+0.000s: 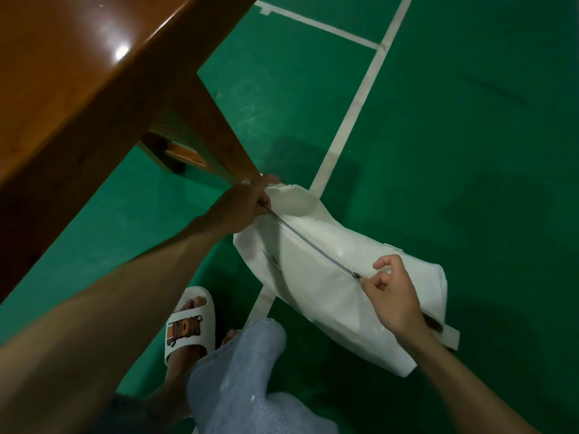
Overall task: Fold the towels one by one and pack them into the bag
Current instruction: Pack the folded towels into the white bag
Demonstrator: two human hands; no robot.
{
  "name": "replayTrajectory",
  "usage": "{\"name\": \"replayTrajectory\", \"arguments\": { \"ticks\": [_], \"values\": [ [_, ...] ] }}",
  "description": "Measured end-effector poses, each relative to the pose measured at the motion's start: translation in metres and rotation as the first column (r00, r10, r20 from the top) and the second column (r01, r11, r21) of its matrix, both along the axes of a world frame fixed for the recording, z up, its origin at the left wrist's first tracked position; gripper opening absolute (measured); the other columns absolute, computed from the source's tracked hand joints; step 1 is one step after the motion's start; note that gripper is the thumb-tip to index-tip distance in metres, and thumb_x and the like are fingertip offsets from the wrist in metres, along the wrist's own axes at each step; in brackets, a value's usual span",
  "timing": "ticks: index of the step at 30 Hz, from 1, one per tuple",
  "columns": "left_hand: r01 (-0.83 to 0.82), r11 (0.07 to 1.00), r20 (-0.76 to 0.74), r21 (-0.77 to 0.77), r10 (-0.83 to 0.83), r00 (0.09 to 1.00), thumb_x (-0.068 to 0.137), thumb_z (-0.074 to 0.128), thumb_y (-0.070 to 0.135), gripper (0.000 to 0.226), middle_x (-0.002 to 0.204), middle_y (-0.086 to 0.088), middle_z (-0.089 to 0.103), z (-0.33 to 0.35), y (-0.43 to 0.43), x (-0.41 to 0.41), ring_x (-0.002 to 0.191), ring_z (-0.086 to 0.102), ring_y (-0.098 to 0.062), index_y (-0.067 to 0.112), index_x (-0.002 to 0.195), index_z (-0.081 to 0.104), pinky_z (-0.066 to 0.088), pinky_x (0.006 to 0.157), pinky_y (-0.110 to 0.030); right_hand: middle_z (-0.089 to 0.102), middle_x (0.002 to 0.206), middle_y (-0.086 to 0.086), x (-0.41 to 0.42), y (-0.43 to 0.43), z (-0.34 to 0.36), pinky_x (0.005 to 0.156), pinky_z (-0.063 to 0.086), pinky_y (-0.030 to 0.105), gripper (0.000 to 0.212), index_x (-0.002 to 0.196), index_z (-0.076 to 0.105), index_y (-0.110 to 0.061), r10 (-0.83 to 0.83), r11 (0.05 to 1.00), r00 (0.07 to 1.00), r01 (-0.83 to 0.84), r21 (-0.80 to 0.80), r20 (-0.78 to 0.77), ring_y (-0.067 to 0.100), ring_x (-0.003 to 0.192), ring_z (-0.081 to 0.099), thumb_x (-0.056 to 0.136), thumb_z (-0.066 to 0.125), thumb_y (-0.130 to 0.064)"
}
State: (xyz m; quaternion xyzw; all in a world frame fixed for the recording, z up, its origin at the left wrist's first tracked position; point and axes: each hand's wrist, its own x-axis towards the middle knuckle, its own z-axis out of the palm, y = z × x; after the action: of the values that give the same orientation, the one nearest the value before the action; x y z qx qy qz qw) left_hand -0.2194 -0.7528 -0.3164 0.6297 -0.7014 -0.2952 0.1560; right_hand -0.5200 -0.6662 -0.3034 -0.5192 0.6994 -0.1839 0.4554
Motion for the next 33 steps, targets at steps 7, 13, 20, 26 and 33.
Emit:
{"name": "replayTrajectory", "arguments": {
  "ticks": [7, 13, 20, 26, 33],
  "values": [
    [0.237, 0.970, -0.006, 0.049, -0.238, 0.971, 0.087, 0.066, 0.010, 0.062, 0.117, 0.008, 0.060, 0.029, 0.006, -0.065, 0.084, 0.052, -0.007, 0.026, 0.140, 0.038, 0.048, 0.084, -0.026, 0.055, 0.064, 0.000, 0.002, 0.007, -0.002, 0.053, 0.037, 0.022, 0.021, 0.104, 0.046, -0.020, -0.021, 0.999, 0.999, 0.020, -0.027, -0.044, 0.013, 0.056, 0.048, 0.093, 0.064, -0.016],
    [0.490, 0.867, 0.007, 0.093, -0.493, 0.870, 0.085, 0.071, 0.028, 0.063, 0.117, 0.002, 0.063, 0.010, 0.028, -0.135, 0.101, 0.058, -0.018, 0.026, 0.139, 0.038, 0.051, 0.083, -0.036, 0.062, 0.068, -0.003, 0.003, 0.006, 0.000, 0.053, 0.037, 0.018, 0.027, 0.106, 0.043, -0.022, 0.040, 0.998, 0.989, -0.047, -0.041, -0.145, 0.009, 0.064, 0.057, 0.092, 0.067, -0.019],
    [0.401, 0.903, -0.189, 0.155, -0.371, 0.909, 0.080, 0.076, 0.015, 0.082, 0.117, -0.006, 0.059, -0.007, 0.036, -0.138, 0.101, 0.055, -0.019, 0.029, 0.146, 0.029, 0.048, 0.091, -0.033, 0.066, 0.092, 0.000, 0.014, 0.002, -0.007, 0.070, 0.046, 0.033, 0.039, 0.111, 0.046, -0.022, 0.151, 0.984, 0.948, -0.171, -0.048, -0.280, 0.020, 0.082, 0.060, 0.085, 0.074, -0.013],
    [0.350, 0.918, -0.314, 0.188, -0.282, 0.907, 0.070, 0.084, 0.009, 0.092, 0.114, -0.005, 0.064, -0.020, 0.035, -0.134, 0.095, 0.064, -0.018, 0.023, 0.145, 0.033, 0.053, 0.092, -0.031, 0.067, 0.094, 0.009, 0.015, -0.006, -0.016, 0.074, 0.049, 0.034, 0.029, 0.111, 0.059, -0.014, 0.210, 0.962, 0.927, -0.252, -0.101, -0.310, 0.025, 0.082, 0.062, 0.086, 0.069, -0.003],
    [0.333, 0.923, -0.328, 0.192, -0.259, 0.908, 0.070, 0.083, 0.007, 0.092, 0.115, -0.006, 0.062, -0.020, 0.035, -0.134, 0.095, 0.064, -0.020, 0.022, 0.145, 0.033, 0.053, 0.089, -0.029, 0.068, 0.078, 0.004, 0.012, -0.010, -0.020, 0.065, 0.036, 0.025, 0.014, 0.095, 0.068, -0.009, 0.181, 0.965, 0.918, -0.235, -0.117, -0.353, 0.020, 0.070, 0.051, 0.081, 0.069, -0.005]
  ]
}}
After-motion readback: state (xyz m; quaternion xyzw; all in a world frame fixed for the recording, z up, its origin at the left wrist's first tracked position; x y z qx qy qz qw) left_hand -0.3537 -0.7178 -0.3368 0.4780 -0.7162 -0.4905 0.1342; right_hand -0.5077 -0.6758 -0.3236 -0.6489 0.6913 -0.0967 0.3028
